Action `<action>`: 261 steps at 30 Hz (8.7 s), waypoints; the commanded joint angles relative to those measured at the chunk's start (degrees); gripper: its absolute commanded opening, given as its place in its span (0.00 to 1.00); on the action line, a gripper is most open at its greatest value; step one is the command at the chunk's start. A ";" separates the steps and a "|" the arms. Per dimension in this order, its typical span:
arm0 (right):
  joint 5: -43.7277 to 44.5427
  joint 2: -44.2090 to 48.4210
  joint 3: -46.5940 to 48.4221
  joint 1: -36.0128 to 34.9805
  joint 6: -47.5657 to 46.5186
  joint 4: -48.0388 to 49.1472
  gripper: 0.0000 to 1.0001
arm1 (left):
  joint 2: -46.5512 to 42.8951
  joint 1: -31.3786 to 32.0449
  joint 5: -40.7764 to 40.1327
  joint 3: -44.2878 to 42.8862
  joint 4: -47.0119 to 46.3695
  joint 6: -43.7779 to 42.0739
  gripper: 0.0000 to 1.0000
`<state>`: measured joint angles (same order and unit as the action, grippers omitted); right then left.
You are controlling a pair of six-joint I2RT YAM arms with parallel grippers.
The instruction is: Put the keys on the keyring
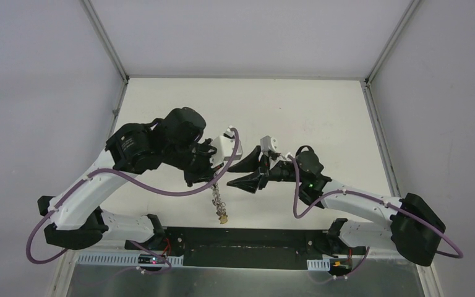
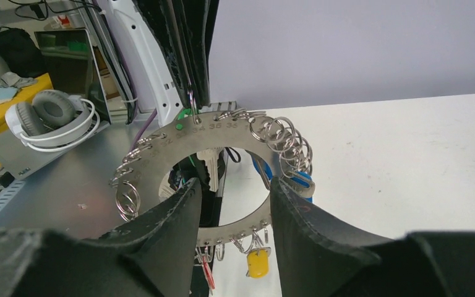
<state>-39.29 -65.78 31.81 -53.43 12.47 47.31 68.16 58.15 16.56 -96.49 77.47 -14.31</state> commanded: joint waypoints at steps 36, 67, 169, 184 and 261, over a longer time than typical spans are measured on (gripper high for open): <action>0.45 -9.45 4.86 -5.67 4.72 16.94 0.00 | 6.71 0.36 -3.34 -7.74 10.97 2.94 0.18; -0.67 -4.01 2.96 -5.63 2.43 12.67 0.00 | -41.18 0.30 -1.37 50.47 -52.43 10.54 0.35; -0.62 -14.14 9.85 -7.13 4.25 13.19 0.26 | 0.14 0.30 -4.52 2.09 3.05 -0.83 0.00; 0.21 -13.56 9.47 -7.13 3.17 12.18 0.00 | -1.13 0.33 -3.47 3.54 1.33 0.16 0.00; -7.55 -9.37 7.69 -6.95 1.05 10.52 0.00 | -36.36 0.33 3.00 41.07 -32.42 8.20 0.00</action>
<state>-47.31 -77.82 38.57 -60.25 14.41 53.71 31.07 58.15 18.70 -53.98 46.04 -6.85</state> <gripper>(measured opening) 0.008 0.011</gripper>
